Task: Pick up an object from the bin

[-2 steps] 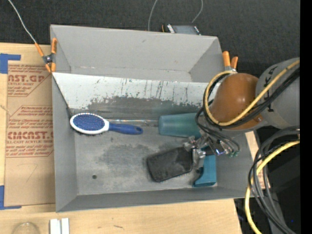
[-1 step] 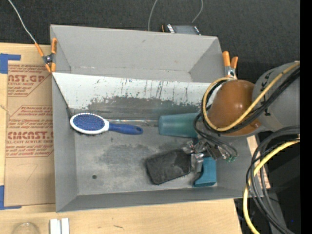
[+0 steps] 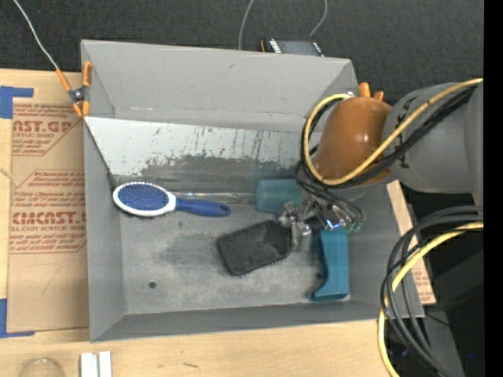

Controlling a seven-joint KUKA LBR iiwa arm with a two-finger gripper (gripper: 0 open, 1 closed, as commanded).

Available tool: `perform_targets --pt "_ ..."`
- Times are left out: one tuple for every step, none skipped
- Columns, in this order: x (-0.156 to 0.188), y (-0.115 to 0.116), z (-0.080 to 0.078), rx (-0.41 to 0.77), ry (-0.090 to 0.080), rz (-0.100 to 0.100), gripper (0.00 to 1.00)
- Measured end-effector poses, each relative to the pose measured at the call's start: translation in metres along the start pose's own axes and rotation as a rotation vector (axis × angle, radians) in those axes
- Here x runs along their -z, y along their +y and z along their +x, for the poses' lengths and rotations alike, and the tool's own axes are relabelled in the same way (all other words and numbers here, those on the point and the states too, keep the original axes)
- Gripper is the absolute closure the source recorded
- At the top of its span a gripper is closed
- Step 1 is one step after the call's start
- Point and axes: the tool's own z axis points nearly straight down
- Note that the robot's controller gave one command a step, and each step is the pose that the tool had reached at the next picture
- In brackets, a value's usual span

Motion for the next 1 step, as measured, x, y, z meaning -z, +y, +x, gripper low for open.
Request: perform_targets --pt "0.0299 0.0296 0.0131 -0.071 -0.002 -0.001 1.0"
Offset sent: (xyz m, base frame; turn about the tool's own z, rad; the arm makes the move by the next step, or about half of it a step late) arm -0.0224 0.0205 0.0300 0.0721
